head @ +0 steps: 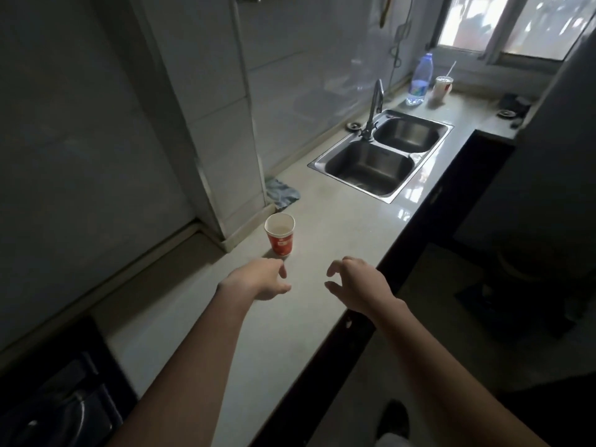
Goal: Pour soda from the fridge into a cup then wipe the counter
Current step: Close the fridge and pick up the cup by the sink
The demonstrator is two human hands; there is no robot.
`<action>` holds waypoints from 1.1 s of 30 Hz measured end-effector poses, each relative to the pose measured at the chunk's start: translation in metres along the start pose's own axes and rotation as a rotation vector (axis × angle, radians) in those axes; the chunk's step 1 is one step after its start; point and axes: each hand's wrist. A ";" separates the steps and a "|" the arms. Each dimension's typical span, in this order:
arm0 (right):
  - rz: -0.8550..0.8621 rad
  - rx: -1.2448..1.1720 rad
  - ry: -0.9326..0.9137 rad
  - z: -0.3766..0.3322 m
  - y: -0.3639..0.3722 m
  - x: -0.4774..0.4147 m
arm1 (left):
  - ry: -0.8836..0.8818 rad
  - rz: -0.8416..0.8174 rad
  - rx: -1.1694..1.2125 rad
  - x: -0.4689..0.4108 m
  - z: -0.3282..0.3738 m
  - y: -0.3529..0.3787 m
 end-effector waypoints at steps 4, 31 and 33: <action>-0.026 -0.019 -0.041 0.044 -0.010 -0.039 | -0.085 -0.025 0.005 -0.039 0.018 -0.010; -0.383 0.009 -0.364 0.093 0.024 -0.254 | -0.636 0.028 0.256 -0.156 0.000 0.025; -0.412 -0.003 -0.368 0.091 0.032 -0.262 | -0.639 0.098 0.262 -0.162 -0.004 0.028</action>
Point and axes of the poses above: each hand's wrist, its own x-axis away from the middle knuckle, its own y-axis out of the palm, z = x × y, and after that the axes turned 7 degrees about -x, right-handed
